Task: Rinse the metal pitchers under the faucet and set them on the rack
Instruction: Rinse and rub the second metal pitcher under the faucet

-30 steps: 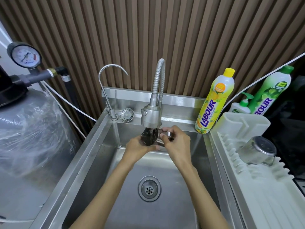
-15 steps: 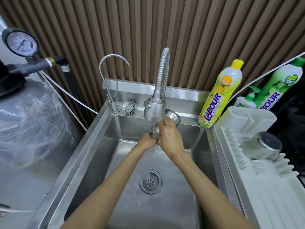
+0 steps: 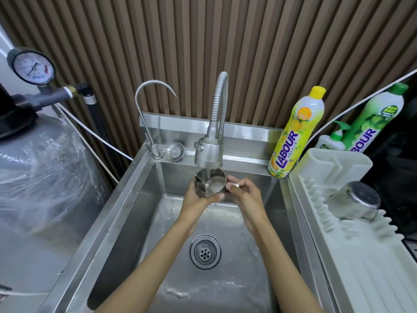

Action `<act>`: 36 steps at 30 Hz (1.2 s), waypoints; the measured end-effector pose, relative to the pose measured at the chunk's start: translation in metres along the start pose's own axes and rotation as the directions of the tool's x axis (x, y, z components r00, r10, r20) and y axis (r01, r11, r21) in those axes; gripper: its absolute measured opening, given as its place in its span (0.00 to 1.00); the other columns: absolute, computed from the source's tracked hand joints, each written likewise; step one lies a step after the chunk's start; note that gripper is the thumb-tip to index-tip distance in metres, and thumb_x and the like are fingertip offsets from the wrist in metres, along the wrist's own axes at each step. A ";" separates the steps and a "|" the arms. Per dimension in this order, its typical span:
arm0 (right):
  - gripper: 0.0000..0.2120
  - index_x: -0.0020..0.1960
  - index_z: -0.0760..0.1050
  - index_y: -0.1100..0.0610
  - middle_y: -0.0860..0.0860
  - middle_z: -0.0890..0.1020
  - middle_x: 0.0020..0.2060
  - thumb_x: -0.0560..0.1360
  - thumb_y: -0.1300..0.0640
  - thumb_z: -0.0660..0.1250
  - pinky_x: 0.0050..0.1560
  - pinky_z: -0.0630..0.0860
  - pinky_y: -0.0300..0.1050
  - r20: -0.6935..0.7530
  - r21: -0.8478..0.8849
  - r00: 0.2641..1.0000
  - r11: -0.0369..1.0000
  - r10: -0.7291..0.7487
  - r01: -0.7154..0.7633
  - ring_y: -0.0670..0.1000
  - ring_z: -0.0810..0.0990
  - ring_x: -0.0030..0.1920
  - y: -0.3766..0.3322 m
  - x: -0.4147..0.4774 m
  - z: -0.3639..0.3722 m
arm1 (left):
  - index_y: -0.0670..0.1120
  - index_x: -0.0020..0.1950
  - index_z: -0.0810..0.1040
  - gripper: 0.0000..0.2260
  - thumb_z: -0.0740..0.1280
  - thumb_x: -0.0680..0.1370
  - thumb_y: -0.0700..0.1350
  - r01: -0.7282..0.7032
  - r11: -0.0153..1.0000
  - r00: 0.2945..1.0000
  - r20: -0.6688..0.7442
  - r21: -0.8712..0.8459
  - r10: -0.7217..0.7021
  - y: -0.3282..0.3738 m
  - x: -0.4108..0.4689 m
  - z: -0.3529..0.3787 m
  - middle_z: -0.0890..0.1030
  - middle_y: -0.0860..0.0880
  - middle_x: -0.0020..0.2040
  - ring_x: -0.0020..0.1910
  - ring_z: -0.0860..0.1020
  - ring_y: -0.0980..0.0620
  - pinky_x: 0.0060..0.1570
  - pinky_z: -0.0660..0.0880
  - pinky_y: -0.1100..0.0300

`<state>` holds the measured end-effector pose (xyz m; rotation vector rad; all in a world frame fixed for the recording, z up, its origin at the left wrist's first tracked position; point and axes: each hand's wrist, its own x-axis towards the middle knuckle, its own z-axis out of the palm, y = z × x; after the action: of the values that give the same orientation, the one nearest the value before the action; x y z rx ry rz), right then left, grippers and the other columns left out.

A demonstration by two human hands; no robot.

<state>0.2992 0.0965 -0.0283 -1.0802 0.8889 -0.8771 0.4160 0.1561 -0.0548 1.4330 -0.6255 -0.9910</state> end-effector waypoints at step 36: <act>0.10 0.37 0.69 0.61 0.52 0.83 0.39 0.73 0.64 0.68 0.47 0.82 0.52 -0.057 -0.088 0.998 0.996 -0.034 0.029 0.49 0.83 0.43 -0.011 -0.016 0.001 | 0.53 0.68 0.70 0.26 0.50 0.76 0.63 -0.183 0.981 0.977 -0.123 -0.059 0.174 0.021 -0.029 -0.018 0.72 0.56 0.68 0.69 0.67 0.60 0.72 0.57 0.57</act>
<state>0.2923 0.1086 -0.0150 -1.1513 0.9678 -0.9072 0.4205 0.1872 -0.0300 1.3382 -0.6160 -0.7746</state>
